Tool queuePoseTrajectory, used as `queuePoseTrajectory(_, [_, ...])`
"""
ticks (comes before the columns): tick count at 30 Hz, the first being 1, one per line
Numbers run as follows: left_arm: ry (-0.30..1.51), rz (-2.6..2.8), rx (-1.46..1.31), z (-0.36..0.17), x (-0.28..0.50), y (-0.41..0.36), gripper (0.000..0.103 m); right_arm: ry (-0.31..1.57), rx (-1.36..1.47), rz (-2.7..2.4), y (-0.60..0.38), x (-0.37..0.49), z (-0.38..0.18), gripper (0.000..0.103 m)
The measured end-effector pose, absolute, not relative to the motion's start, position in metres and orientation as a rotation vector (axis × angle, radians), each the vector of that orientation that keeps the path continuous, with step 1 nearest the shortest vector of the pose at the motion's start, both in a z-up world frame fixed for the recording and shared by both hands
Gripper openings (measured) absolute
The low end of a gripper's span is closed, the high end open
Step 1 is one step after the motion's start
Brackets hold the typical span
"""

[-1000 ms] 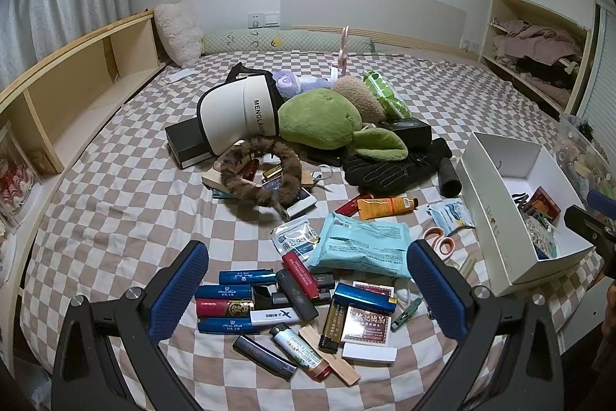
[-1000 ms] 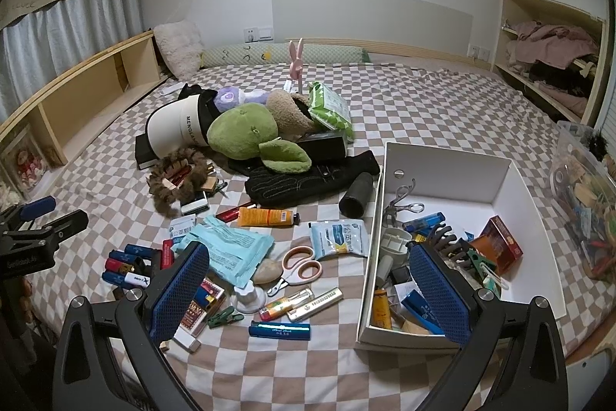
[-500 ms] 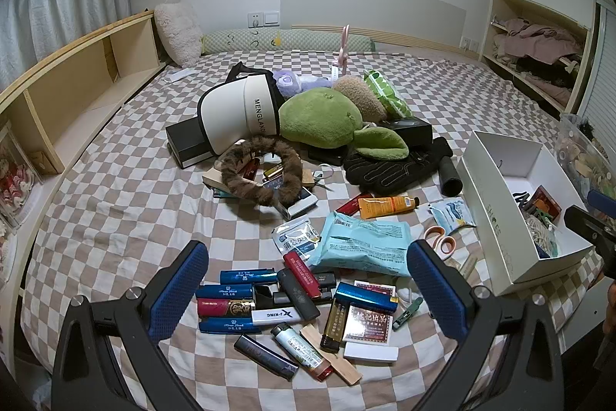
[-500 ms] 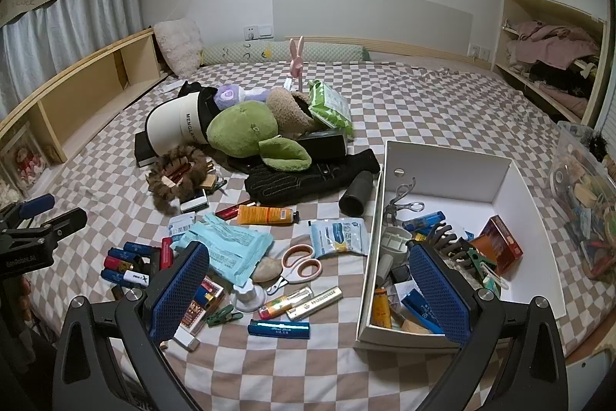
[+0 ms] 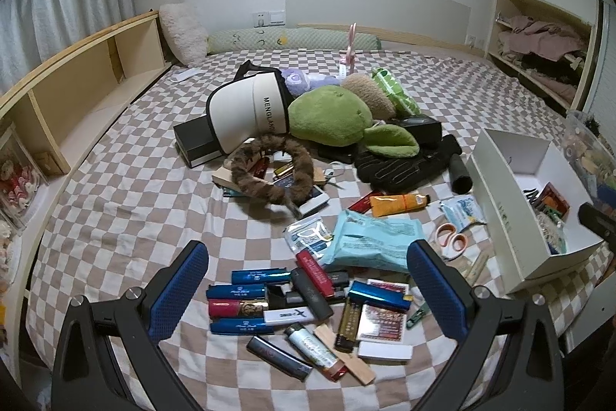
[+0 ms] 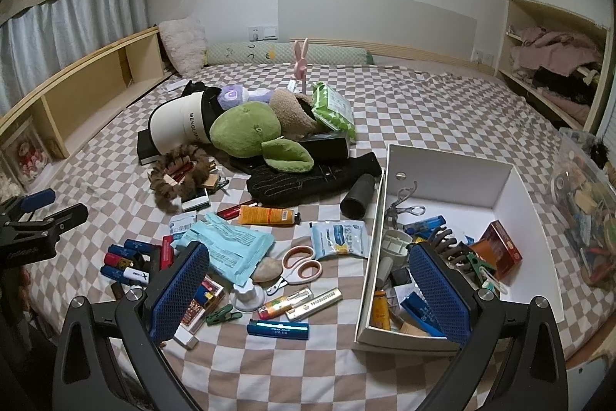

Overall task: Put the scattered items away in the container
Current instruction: 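Lower the left tool and grasp the black lighter while the right tool approaches the blue lighter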

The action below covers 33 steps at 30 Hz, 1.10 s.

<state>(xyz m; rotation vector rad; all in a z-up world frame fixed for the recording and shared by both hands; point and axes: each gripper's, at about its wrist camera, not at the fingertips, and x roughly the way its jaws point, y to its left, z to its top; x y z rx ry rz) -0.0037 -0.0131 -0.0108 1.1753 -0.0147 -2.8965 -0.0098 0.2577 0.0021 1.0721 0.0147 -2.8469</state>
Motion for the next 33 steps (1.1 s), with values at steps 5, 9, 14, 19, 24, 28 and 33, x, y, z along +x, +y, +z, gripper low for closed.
queuePoseTrajectory(5, [-0.036, -2.881, 1.205, -0.02, -0.004, -0.023, 0.103, -0.015, 1.048, -2.844, 0.257, -0.008, 0.0, 0.103])
queuePoseTrajectory(9, [-0.033, -2.875, 1.252, -0.031, -0.006, -0.03, 0.103, -0.038, 1.029, -2.841, 0.256, -0.007, -0.002, 0.103])
queuePoseTrajectory(14, [-0.106, -2.901, 1.339, -0.045, -0.009, -0.03, 0.103, -0.028, 1.075, -2.803, 0.253, -0.009, -0.007, 0.103])
queuePoseTrajectory(19, [-0.252, -2.948, 1.416, -0.062, -0.01, -0.033, 0.103, -0.016, 1.123, -2.763, 0.25, -0.011, -0.013, 0.103])
queuePoseTrajectory(24, [-0.317, -2.96, 1.545, -0.084, -0.007, -0.043, 0.103, -0.005, 1.17, -2.723, 0.246, -0.014, -0.018, 0.103])
queuePoseTrajectory(28, [-0.384, -2.971, 1.704, -0.101, -0.007, -0.044, 0.103, -0.003, 1.193, -2.697, 0.244, -0.015, -0.022, 0.103])
queuePoseTrajectory(33, [-0.439, -2.941, 1.854, -0.118, -0.01, -0.04, 0.103, 0.004, 1.233, -2.672, 0.24, -0.021, -0.027, 0.103])
